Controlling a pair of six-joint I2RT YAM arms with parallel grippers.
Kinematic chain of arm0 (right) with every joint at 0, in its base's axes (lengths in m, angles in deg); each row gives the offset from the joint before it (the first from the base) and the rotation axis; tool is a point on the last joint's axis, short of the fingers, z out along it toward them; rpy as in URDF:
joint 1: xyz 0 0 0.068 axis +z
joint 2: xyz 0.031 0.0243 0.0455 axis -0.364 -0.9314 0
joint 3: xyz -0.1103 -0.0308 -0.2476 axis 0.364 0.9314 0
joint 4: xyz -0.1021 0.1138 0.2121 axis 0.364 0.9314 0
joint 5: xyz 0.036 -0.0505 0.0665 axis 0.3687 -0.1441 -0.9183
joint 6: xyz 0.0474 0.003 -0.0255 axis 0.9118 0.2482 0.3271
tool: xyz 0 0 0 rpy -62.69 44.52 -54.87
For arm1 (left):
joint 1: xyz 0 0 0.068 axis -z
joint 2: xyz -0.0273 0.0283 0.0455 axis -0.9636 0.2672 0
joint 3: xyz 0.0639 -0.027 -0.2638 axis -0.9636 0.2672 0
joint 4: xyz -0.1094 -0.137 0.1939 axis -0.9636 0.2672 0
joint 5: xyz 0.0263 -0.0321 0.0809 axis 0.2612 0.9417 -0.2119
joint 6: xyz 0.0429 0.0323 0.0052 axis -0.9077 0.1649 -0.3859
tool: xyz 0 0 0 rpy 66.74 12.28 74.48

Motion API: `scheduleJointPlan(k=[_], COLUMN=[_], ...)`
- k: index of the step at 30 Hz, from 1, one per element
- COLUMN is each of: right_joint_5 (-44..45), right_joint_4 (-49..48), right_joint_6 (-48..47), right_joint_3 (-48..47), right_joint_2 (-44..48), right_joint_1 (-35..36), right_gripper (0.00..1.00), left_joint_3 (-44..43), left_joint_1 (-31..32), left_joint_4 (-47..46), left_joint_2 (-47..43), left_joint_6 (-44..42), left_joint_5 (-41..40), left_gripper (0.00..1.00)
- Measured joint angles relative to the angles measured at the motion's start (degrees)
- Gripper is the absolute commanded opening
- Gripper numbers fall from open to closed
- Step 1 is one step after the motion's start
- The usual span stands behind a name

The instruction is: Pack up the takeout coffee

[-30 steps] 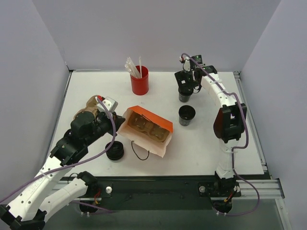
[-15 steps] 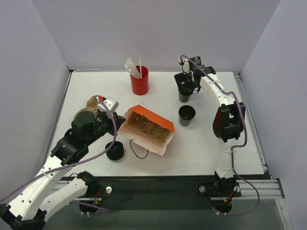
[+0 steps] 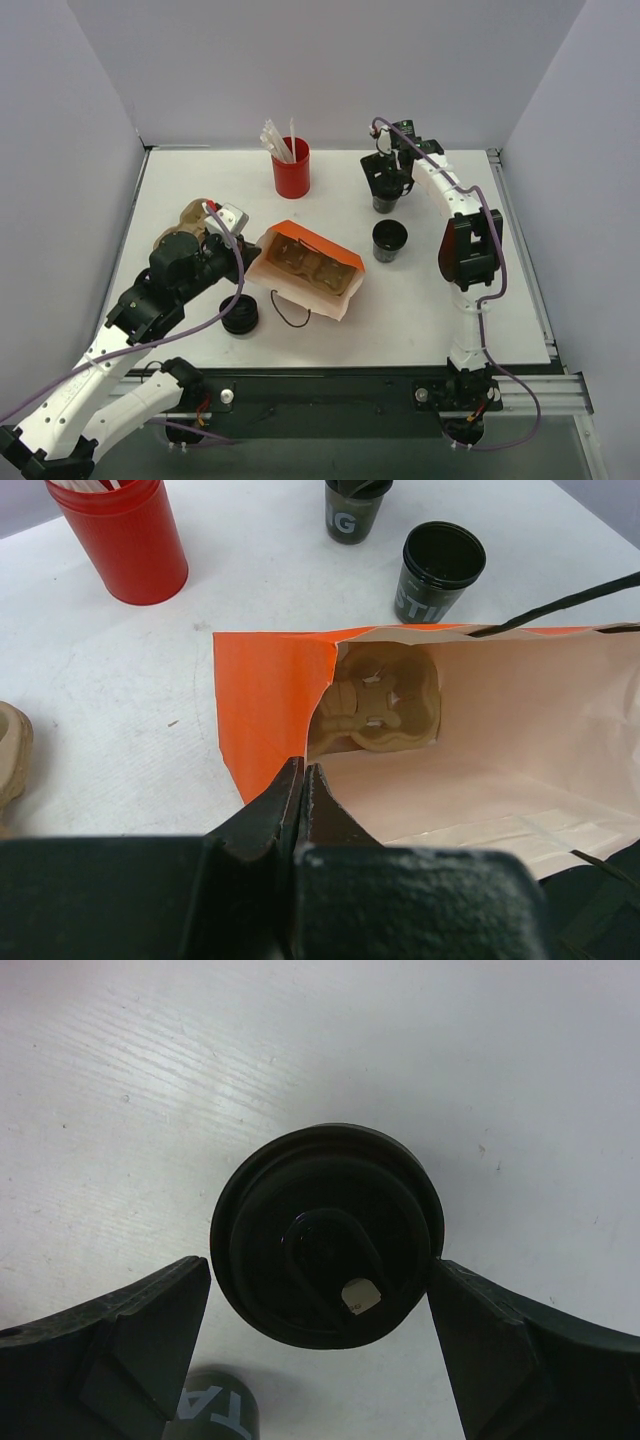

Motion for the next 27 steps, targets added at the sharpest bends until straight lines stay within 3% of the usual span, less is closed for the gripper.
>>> scheduleJointPlan(k=[13, 27], right_joint_5=[0.02, -0.15], right_joint_4=[-0.37, -1.53], right_joint_6=[0.02, 0.33], right_joint_3=[-1.51, -2.38], right_joint_2=[-0.37, -1.68], right_joint_1=[0.00, -0.11], right_gripper=[0.93, 0.72], left_joint_3=[0.00, -0.07], left_joint_1=[0.00, 0.00], left_joint_4=[0.02, 0.04], left_joint_2=[0.85, 1.66], left_joint_6=[-0.22, -0.50], left_joint_5=[0.00, -0.04], left_gripper=[0.00, 0.00])
